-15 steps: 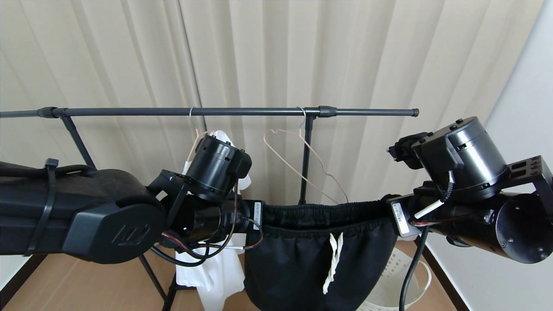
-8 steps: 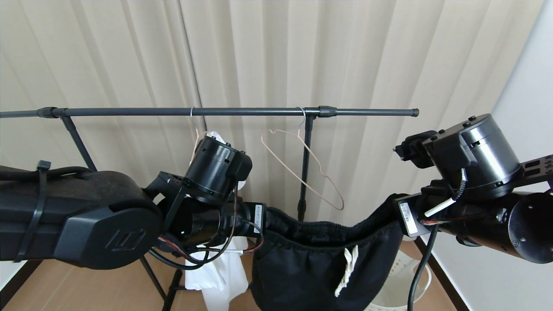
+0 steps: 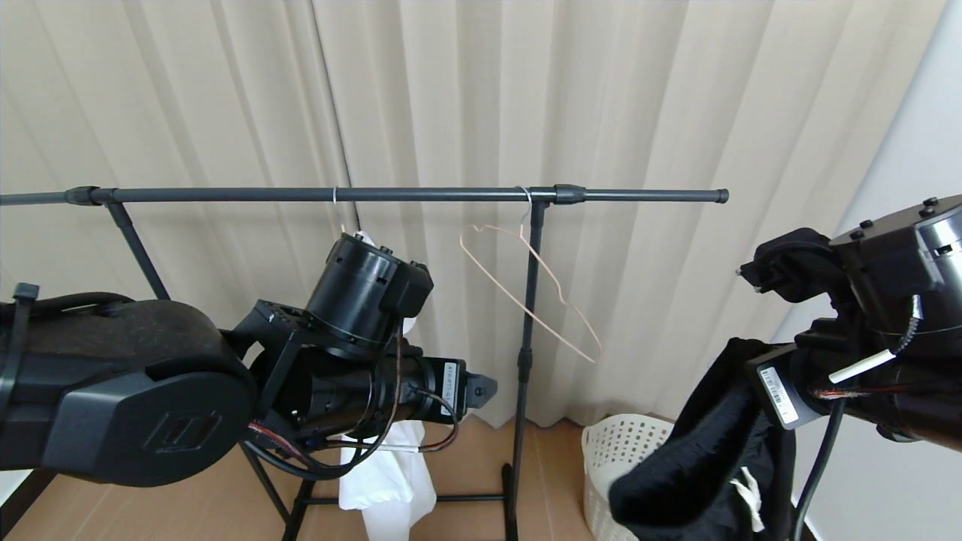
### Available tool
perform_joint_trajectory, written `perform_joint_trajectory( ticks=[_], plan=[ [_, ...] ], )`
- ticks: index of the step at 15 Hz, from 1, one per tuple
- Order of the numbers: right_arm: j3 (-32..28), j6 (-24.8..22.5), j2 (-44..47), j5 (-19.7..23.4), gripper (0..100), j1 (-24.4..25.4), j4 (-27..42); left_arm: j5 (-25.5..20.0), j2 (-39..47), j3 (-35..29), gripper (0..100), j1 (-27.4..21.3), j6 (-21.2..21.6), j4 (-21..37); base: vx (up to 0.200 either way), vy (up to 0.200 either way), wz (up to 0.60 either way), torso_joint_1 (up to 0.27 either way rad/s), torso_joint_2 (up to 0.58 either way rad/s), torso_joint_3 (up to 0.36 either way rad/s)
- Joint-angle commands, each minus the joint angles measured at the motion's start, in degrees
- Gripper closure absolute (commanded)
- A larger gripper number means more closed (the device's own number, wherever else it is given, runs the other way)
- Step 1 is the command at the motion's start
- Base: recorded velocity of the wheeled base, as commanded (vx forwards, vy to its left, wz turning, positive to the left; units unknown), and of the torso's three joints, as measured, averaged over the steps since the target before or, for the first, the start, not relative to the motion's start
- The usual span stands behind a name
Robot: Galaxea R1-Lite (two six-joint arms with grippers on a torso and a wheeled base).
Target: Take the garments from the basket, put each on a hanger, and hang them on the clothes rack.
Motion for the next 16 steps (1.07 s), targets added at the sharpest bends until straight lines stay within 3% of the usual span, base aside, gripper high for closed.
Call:
perform_joint_trajectory(
  ticks=[1,7,9,12,16],
  plan=[
    [0.81,-0.53,-1.52,0.76,100,-1.55,-0.1,-0.4,1.47,-1.22,0,0.12,0.61,-0.03,0.0,0.0,0.0,0.0,0.0,0.0],
    [0.64,-3.25,-0.11,4.28,100,-7.96,-1.24,0.3,10.96,-11.59,0,0.47,1.92,1.2,0.0,0.0,0.0,0.0,0.0,0.0],
    [1.69,-5.19,1.29,4.98,100,-10.6,-5.29,0.3,18.17,-21.08,0,1.0,1.92,1.38,0.0,0.0,0.0,0.0,0.0,0.0],
    [1.69,-5.54,2.61,5.07,100,-10.95,-6.78,0.3,24.06,-29.78,0,0.73,2.1,1.29,0.0,0.0,0.0,0.0,0.0,0.0],
    [1.69,-5.45,3.67,5.07,100,-10.95,-6.87,0.12,28.89,-37.52,0,0.64,5.44,0.85,0.0,0.0,0.0,0.0,0.0,0.0]
  ],
)
